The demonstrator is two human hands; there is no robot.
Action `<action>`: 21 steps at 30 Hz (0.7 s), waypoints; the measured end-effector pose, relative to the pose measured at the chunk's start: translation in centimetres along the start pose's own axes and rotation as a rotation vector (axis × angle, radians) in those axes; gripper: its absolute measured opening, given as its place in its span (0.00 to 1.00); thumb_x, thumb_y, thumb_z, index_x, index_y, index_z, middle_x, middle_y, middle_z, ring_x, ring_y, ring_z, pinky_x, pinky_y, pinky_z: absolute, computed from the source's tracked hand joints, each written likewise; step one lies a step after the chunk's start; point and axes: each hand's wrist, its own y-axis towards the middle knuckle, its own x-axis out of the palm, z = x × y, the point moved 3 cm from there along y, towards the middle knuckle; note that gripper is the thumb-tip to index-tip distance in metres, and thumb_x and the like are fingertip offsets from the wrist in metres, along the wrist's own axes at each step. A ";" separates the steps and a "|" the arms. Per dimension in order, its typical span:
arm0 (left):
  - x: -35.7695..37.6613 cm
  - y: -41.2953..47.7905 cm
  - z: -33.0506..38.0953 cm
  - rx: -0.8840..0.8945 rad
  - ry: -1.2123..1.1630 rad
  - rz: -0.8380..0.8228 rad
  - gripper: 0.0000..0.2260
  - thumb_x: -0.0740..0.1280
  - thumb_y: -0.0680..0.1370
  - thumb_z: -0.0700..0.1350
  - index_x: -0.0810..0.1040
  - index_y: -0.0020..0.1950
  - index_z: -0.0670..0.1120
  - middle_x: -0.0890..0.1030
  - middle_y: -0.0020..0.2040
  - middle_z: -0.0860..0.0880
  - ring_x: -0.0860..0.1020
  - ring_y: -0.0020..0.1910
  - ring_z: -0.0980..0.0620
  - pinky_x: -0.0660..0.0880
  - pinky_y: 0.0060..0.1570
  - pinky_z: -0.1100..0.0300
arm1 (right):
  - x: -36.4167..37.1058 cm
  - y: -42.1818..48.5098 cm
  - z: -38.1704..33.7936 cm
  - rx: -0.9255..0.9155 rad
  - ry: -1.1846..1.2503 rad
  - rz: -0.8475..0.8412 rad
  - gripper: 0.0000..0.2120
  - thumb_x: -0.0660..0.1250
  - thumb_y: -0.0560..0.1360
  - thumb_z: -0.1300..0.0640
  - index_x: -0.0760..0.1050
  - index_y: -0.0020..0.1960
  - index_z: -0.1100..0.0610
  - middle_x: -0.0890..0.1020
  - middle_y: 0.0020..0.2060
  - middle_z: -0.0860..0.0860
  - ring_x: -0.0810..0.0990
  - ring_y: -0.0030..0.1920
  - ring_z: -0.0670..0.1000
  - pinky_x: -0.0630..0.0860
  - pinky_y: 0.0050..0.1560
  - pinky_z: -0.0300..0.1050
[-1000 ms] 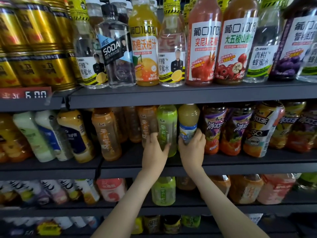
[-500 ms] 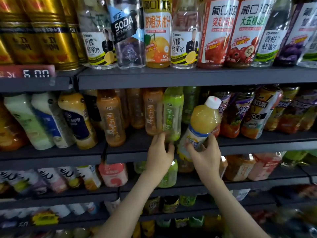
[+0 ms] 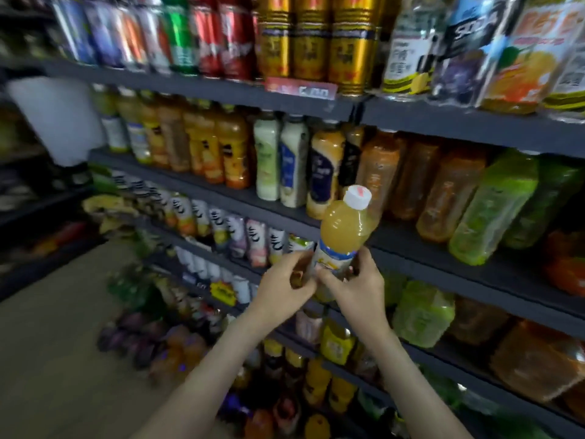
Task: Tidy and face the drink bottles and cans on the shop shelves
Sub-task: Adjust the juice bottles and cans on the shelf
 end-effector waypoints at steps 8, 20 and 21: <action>-15.9 -1.3 -8.6 -0.152 0.063 0.155 0.15 0.66 0.77 0.51 0.75 0.63 0.51 0.79 0.56 0.54 0.77 0.55 0.59 0.76 0.54 0.61 | 17.5 1.0 -4.5 -0.008 0.039 -0.211 0.20 0.75 0.68 0.52 0.72 0.56 0.51 0.80 0.43 0.42 0.79 0.45 0.43 0.76 0.45 0.41; -40.9 1.5 -20.5 -0.192 0.208 0.296 0.09 0.66 0.78 0.42 0.77 0.57 0.50 0.79 0.51 0.56 0.76 0.50 0.63 0.71 0.46 0.75 | 43.5 6.2 -11.9 0.066 0.165 -0.185 0.19 0.76 0.68 0.55 0.71 0.55 0.48 0.79 0.45 0.41 0.79 0.46 0.43 0.78 0.47 0.44; -42.2 2.2 -21.3 -0.189 0.214 0.309 0.10 0.66 0.78 0.42 0.77 0.58 0.50 0.79 0.51 0.56 0.76 0.50 0.65 0.70 0.46 0.77 | 44.9 7.0 -12.2 0.075 0.174 -0.169 0.20 0.76 0.68 0.56 0.71 0.55 0.46 0.79 0.45 0.42 0.79 0.47 0.44 0.78 0.47 0.44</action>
